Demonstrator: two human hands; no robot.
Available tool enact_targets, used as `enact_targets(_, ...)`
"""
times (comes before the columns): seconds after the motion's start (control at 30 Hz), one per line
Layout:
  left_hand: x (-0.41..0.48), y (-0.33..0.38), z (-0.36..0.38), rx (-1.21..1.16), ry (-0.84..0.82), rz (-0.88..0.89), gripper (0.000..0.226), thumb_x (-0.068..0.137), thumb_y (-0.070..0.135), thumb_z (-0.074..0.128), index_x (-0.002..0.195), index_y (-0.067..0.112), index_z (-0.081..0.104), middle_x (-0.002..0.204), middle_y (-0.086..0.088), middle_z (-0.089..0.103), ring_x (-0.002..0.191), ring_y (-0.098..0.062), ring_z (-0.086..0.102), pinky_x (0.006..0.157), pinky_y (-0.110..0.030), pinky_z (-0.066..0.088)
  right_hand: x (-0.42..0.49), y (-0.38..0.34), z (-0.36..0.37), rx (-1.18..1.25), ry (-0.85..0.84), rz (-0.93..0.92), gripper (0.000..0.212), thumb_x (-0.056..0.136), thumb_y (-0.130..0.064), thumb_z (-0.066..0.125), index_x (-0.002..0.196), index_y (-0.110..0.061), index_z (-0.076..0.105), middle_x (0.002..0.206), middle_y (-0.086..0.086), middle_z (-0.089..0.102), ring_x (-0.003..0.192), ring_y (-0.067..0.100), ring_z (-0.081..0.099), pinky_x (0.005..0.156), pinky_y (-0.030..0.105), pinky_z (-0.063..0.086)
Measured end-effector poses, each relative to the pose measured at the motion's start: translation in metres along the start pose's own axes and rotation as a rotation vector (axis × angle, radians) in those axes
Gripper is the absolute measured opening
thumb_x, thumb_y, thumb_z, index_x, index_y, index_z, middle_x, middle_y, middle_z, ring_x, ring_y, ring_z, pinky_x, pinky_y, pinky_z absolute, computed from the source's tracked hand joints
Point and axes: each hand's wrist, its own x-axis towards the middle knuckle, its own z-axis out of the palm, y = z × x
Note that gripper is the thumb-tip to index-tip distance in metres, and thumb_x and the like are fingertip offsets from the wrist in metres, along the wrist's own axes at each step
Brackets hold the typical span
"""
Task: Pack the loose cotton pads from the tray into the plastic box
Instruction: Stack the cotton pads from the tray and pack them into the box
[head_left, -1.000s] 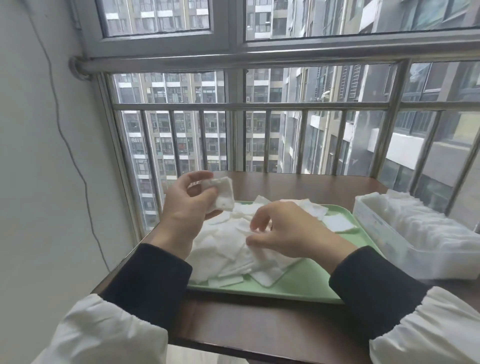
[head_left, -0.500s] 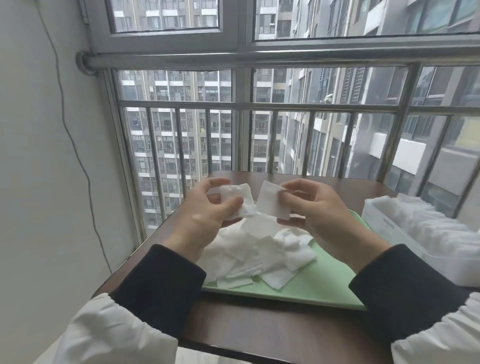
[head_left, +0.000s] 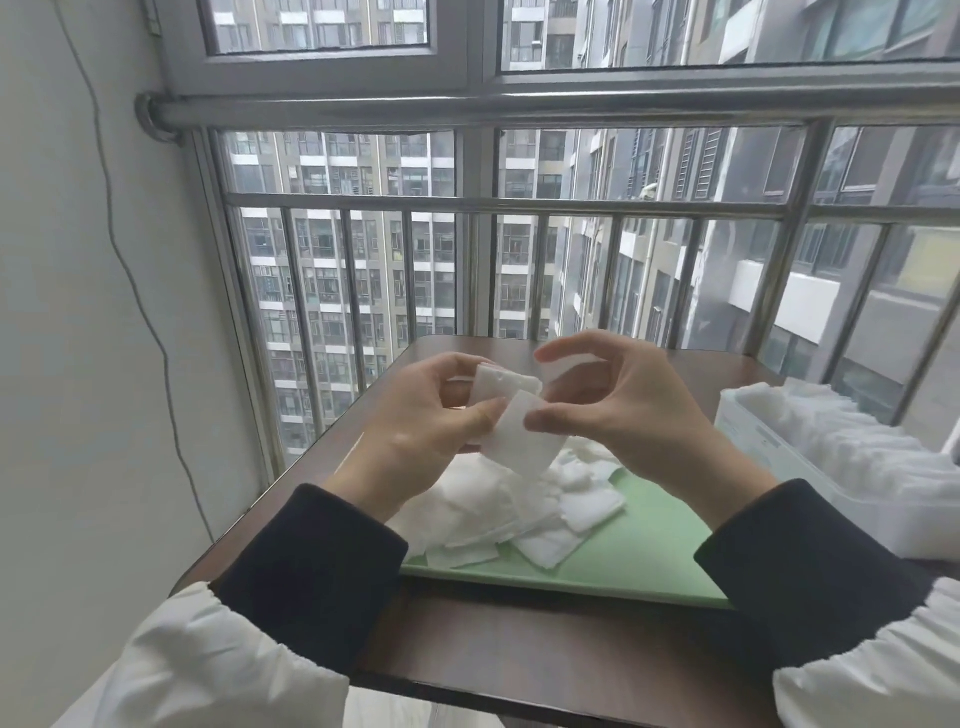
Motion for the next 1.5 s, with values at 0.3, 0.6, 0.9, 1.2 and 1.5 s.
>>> enact_targets(0.3,-0.003,0.002,0.006,0.028,-0.109,0.026,0.014,0.093,-0.001,0.066,0.1,0.009,0.074,0.092,-0.01,0.079,0.083,-0.02,0.076,0.065,-0.025,0.059,0.0,-0.004,0.002,-0.087,0.09,-0.114,0.057,0.058,-0.021,0.094,0.108,-0.017,0.066,0.074,-0.004,0.076,0.068,0.013,0.074,0.065,0.019,0.056)
enact_targets(0.6,-0.004,0.002,0.006,-0.006,-0.157,0.012,0.021,0.093,0.029,0.062,0.102,0.019,0.077,0.097,-0.005,0.078,0.093,-0.02,0.075,0.071,-0.029,0.061,0.003,0.004,0.004,-0.035,0.155,-0.009,0.052,0.063,-0.028,0.092,0.108,-0.019,0.068,0.077,-0.001,0.074,0.067,0.012,0.07,0.065,0.02,0.055)
enact_targets(0.9,-0.004,0.002,0.006,-0.022,-0.127,0.02,0.021,0.089,0.013,0.074,0.11,0.015,0.073,0.097,-0.009,0.078,0.09,-0.021,0.076,0.069,-0.027,0.06,0.006,0.013,0.013,-0.225,0.294,-0.027,0.035,0.073,-0.043,0.085,0.093,-0.02,0.068,0.069,-0.003,0.064,0.054,0.0,0.053,0.054,0.018,0.046)
enact_targets(1.2,0.008,-0.011,-0.011,-0.205,0.299,-0.082,0.022,0.088,-0.003,0.064,0.1,0.014,0.071,0.089,-0.005,0.075,0.084,-0.024,0.075,0.067,-0.029,0.06,0.007,0.025,0.014,-0.396,-0.06,0.247,0.034,0.088,-0.015,0.061,0.119,-0.027,0.061,0.105,-0.011,0.064,0.091,0.007,0.063,0.08,0.027,0.053)
enact_targets(1.5,0.009,-0.014,-0.01,-0.155,0.305,-0.093,0.022,0.089,-0.001,0.064,0.1,0.017,0.071,0.092,-0.005,0.076,0.083,-0.022,0.075,0.068,-0.031,0.061,0.008,0.037,0.02,-0.572,-0.157,0.245,0.044,0.087,-0.031,0.068,0.129,-0.03,0.056,0.106,-0.016,0.061,0.085,-0.001,0.059,0.067,0.015,0.049)
